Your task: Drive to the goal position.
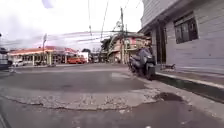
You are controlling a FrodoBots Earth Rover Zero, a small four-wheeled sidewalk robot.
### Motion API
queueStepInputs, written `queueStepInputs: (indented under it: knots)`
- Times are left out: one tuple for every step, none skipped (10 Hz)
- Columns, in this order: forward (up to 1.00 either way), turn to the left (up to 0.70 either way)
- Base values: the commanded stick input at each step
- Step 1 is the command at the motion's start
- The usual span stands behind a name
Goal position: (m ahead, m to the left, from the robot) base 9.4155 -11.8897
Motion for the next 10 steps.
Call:
queueStepInputs:
  knots:
    - [0.7, 0.0]
    - [0.7, 0.0]
    - [0.7, 0.0]
    - [0.7, 0.0]
    - [0.7, 0.0]
    - [0.7, 0.0]
    - [0.7, 0.0]
    - [0.7, 0.0]
    - [0.7, 0.0]
    - [0.7, 0.0]
